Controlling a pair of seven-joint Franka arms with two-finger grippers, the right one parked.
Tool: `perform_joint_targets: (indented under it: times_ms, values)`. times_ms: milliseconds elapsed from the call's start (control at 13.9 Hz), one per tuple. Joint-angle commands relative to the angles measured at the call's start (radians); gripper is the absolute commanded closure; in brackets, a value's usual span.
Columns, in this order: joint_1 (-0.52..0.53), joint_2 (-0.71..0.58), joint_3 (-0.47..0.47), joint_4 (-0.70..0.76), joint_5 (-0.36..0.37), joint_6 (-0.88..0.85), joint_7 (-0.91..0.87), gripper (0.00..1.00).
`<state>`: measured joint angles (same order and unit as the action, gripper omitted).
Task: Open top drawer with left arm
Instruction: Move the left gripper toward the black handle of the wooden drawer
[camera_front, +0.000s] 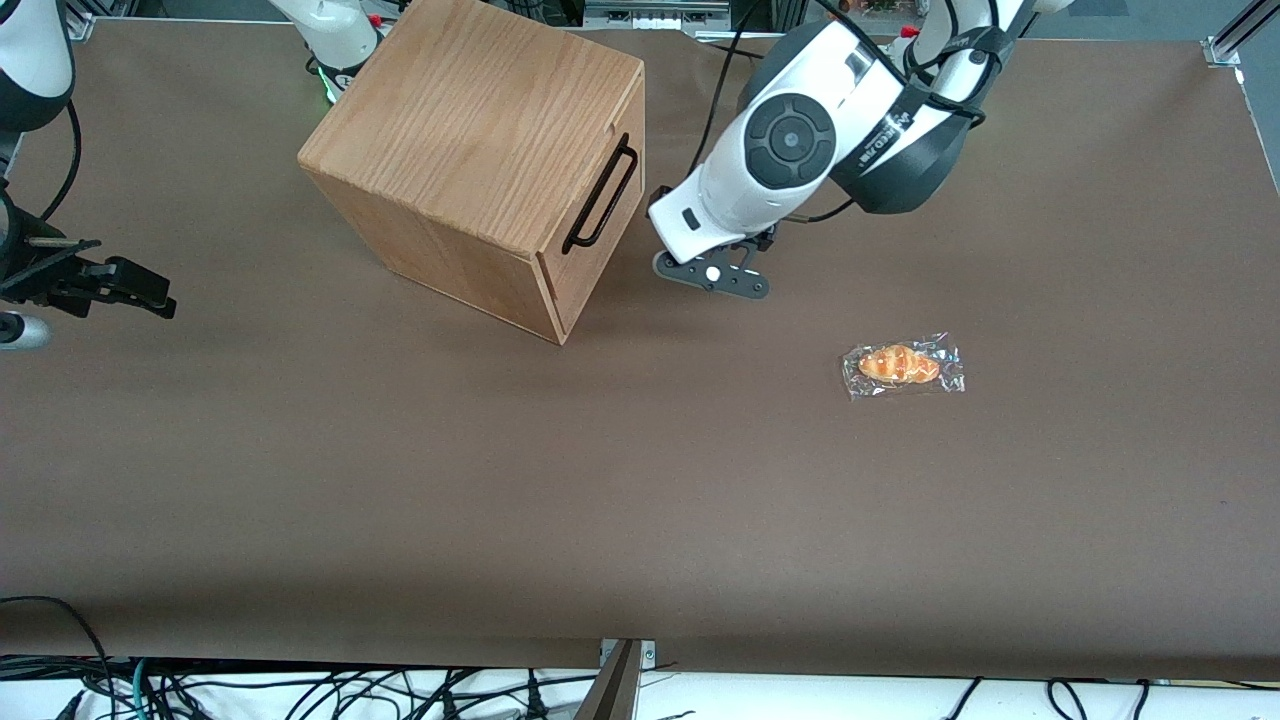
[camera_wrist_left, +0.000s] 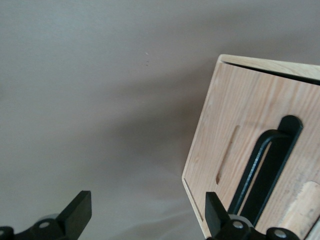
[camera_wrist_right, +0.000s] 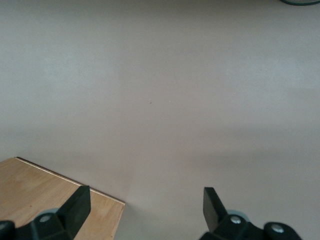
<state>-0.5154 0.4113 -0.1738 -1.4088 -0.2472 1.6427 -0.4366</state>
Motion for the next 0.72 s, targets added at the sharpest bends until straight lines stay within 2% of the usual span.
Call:
perform_joint_targets:
  times_ms: [0,359,647]
  values:
    - [-0.002,0.014,-0.019,0.007,-0.021,0.038,-0.010,0.00]
    - [-0.002,0.041,-0.084,0.005,-0.017,0.089,-0.010,0.00]
    - [-0.003,0.057,-0.099,-0.002,-0.012,0.101,0.004,0.00]
